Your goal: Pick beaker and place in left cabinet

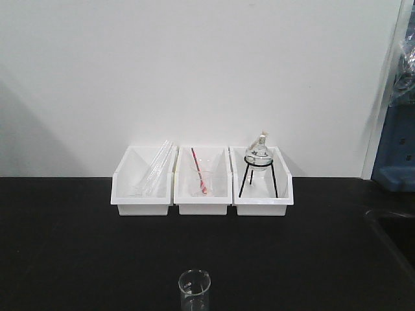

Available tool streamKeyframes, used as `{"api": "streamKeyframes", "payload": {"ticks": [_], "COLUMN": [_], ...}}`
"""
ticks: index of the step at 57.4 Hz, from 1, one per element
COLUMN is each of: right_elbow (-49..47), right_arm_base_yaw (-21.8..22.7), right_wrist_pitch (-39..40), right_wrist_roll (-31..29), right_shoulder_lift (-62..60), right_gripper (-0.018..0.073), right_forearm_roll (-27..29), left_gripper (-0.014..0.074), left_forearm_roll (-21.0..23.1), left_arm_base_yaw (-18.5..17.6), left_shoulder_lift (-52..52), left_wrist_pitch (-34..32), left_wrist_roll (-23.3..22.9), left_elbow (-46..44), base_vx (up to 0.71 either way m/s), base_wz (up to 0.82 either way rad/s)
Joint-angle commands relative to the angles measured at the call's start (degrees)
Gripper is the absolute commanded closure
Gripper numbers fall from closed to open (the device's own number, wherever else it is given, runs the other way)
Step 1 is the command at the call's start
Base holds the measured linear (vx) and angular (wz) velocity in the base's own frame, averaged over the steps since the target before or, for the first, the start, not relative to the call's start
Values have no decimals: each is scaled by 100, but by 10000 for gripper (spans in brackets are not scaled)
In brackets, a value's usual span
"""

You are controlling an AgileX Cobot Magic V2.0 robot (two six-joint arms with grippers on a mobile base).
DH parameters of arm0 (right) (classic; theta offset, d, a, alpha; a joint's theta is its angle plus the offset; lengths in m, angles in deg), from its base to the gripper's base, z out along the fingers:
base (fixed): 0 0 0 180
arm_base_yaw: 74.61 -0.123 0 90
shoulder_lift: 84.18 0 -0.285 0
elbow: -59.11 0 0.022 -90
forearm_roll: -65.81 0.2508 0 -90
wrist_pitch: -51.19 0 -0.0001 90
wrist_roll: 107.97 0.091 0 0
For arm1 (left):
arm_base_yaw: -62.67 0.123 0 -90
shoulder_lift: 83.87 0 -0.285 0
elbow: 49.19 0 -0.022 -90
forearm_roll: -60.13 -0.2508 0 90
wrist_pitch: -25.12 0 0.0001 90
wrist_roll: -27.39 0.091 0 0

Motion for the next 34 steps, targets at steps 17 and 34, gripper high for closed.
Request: {"api": "streamKeyframes", "payload": {"ticks": [17, 34], "right_elbow": [-903, -988], "right_arm_base_yaw": [27, 27], "right_wrist_pitch": [-337, -304], "right_wrist_roll": [-31, -60], "right_shoulder_lift": [474, 1685], "right_gripper": [431, 115], "right_forearm_roll": [308, 308], "left_gripper": [595, 595], "left_forearm_roll": [42, 42], "left_arm_base_yaw": [-3, -3], "left_shoulder_lift": [-101, -101], "left_wrist_pitch": [-481, -481], "left_wrist_roll": [-19, -19], "left_elbow": [93, 93], "base_vx": [0, 0], "base_wz": [0, 0]}}
